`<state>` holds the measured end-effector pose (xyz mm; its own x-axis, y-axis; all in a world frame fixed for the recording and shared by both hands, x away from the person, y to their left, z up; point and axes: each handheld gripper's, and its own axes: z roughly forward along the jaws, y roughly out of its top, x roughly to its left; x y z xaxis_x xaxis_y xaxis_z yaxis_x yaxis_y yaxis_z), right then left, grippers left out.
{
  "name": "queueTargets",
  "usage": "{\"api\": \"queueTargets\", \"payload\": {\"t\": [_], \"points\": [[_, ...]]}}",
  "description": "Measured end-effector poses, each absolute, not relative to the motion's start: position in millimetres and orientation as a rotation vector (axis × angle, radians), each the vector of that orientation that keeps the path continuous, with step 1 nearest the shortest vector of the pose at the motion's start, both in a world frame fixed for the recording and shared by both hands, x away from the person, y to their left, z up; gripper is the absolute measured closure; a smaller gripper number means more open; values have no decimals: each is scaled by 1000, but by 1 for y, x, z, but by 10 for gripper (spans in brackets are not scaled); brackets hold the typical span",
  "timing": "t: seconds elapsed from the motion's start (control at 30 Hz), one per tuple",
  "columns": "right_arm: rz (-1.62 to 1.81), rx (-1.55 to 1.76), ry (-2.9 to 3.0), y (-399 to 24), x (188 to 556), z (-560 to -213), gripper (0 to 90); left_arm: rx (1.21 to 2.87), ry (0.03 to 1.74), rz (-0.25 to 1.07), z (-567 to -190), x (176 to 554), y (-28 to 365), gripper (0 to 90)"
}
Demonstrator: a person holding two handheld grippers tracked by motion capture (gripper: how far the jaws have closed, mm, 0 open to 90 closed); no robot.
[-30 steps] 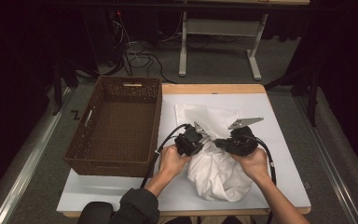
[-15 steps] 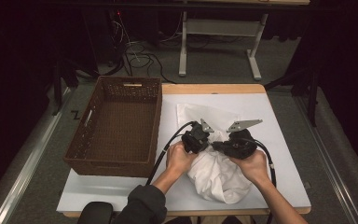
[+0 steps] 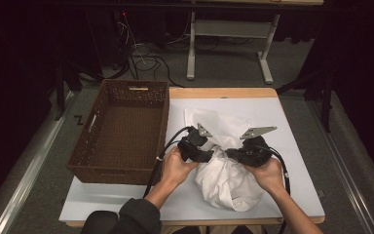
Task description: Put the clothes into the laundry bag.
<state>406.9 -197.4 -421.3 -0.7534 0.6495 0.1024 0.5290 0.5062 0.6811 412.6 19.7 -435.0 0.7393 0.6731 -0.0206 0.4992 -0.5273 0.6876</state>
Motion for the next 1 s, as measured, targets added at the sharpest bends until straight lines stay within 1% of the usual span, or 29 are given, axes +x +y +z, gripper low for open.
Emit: {"api": "queueTargets", "payload": {"t": [0.1, 0.23, 0.4, 0.5, 0.57, 0.63, 0.73, 0.8, 0.9, 1.0], "points": [[1077, 1025, 2573, -198, 409, -422, 900, 2262, 833, 309, -433, 397, 22, 415], [1074, 1022, 2572, -199, 410, -422, 900, 2286, 800, 271, -433, 383, 21, 400], [1065, 1026, 2581, -197, 410, -422, 900, 2301, 814, 194, -442, 382, 16, 366], [1055, 1017, 2588, -194, 411, -423, 900, 2335, 811, 168, -454, 385, 6, 370], [1056, 1020, 2593, -192, 411, -423, 900, 2350, 822, 132, -462, 390, -1, 399], [1057, 1015, 2599, -190, 411, -424, 900, 2342, 841, 88, -467, 394, -4, 456], [1050, 1010, 2606, -189, 411, -425, 900, 2333, 829, 72, -466, 397, -4, 615], [1053, 1009, 2610, -187, 412, -425, 900, 2327, 807, 82, -462, 396, -3, 678], [1056, 1008, 2612, -185, 412, -425, 900, 2297, 730, 145, -453, 387, -3, 721], [1057, 1003, 2615, -185, 412, -425, 900, 2288, 669, 194, -442, 381, -6, 729]]}}
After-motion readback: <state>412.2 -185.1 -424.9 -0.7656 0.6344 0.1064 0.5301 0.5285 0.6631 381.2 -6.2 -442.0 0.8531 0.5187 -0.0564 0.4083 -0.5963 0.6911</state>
